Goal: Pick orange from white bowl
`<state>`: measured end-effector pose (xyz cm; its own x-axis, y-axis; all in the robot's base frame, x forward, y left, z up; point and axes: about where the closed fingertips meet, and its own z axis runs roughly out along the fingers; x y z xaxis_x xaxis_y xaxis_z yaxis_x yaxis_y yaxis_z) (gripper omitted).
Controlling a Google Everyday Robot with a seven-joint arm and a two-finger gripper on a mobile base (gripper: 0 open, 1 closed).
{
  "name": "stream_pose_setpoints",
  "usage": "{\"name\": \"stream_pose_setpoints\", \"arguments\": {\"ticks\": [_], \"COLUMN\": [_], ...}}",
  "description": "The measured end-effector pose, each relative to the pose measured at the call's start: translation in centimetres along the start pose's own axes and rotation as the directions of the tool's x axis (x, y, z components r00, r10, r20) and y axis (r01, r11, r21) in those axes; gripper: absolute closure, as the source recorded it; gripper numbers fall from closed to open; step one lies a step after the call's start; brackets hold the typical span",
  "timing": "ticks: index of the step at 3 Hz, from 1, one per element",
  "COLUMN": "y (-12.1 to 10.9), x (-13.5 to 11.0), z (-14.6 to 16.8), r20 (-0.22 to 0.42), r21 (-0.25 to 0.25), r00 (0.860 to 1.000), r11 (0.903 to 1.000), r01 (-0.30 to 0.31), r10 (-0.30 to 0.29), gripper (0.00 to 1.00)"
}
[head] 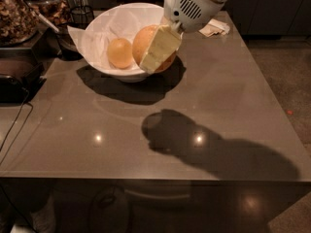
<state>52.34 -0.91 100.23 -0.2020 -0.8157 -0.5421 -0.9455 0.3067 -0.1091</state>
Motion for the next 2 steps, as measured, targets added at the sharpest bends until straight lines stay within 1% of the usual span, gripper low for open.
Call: {"name": "stream_pose_setpoints", "arguments": {"ticks": [1, 2], "y": [3.01, 3.01], "x": [-0.28, -0.28], "z": [-1.54, -1.54], "r20": [-0.022, -0.022], "r21": [0.036, 0.036], "r00": [1.000, 1.000], "r11": [0.9992, 0.9992], "r01": [-0.019, -0.019], "r10": [0.020, 0.020], "gripper": [1.00, 1.00]}}
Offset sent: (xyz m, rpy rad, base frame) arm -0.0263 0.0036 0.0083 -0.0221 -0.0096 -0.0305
